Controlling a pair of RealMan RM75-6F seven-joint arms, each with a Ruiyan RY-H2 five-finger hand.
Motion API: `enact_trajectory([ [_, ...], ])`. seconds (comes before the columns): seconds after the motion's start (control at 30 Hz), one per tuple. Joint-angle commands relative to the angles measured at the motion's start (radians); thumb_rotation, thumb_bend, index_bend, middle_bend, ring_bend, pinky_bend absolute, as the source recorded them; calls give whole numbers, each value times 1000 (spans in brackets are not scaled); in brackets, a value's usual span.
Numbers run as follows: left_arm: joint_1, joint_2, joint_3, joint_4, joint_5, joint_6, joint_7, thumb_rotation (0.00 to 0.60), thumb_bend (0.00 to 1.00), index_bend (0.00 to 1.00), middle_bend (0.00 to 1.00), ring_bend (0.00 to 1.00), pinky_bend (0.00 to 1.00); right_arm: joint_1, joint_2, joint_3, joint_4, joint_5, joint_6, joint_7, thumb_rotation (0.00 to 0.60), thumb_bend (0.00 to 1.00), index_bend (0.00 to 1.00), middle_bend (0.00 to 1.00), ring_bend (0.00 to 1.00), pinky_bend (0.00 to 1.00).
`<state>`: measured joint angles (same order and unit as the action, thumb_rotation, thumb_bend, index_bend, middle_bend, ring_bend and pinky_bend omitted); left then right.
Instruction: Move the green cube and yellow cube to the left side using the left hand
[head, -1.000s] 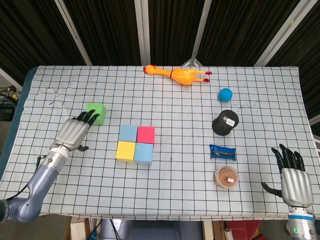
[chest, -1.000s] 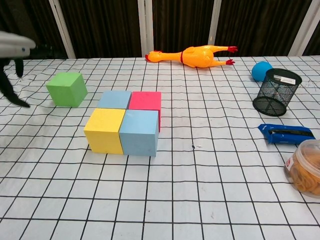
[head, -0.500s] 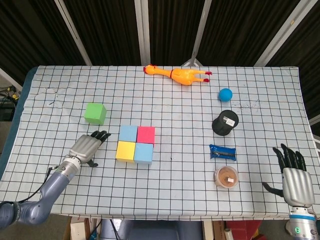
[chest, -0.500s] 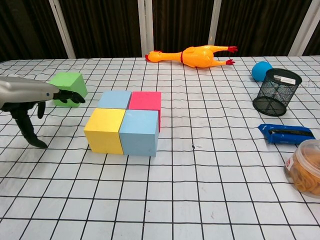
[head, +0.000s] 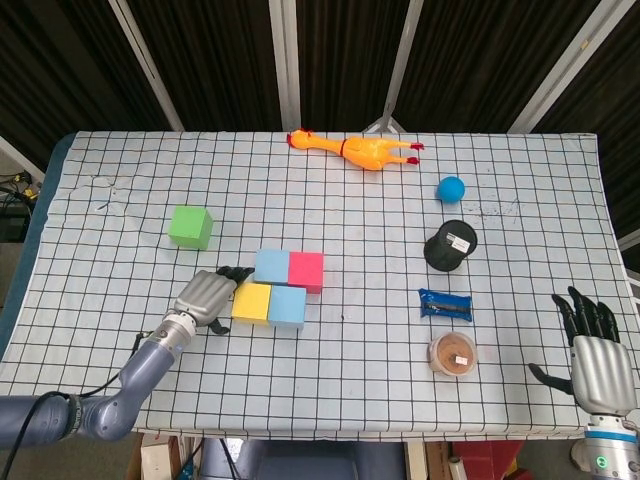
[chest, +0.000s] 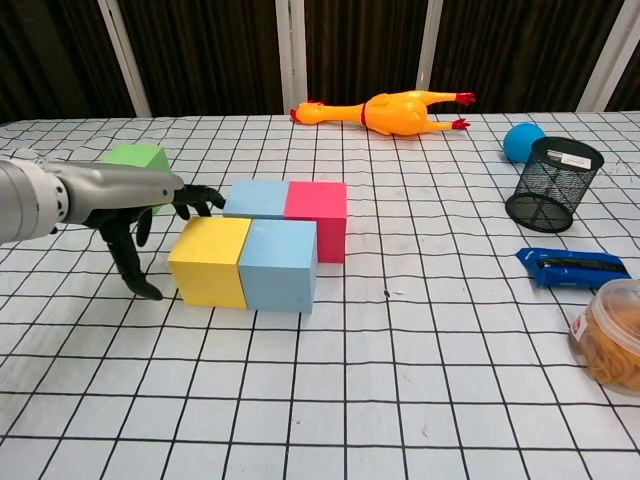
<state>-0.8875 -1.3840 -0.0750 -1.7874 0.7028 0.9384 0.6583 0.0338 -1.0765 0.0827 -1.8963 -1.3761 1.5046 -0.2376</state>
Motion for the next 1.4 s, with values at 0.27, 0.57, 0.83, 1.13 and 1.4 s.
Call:
enact_trajectory([
  [0.27, -41, -70, -15, 13, -22, 76, 60, 600, 66, 131, 330, 286, 508, -1, 11, 1, 0, 2, -5, 19, 600, 40, 121, 0, 64, 0],
  [0.57, -52, -86, 3, 6, -43, 125, 120, 600, 238, 194, 497, 433, 592, -3, 18, 3, 0, 5, -4, 36, 600, 40, 121, 0, 64, 0],
  [0.83, -45, -92, -8, -17, -10, 181, 120, 600, 299, 218, 557, 499, 651, -4, 21, 1, -1, 0, -4, 43, 600, 40, 121, 0, 64, 0],
  [1.13, -51, -177, -21, 28, 77, 178, 80, 600, 299, 250, 552, 499, 651, -5, 25, 3, -1, 6, -7, 49, 600, 39, 121, 0, 65, 0],
  [1.4, -57, -274, -32, 108, 254, 197, 26, 600, 295, 273, 567, 500, 651, -3, 26, 5, 2, 12, -12, 53, 600, 40, 121, 0, 64, 0],
])
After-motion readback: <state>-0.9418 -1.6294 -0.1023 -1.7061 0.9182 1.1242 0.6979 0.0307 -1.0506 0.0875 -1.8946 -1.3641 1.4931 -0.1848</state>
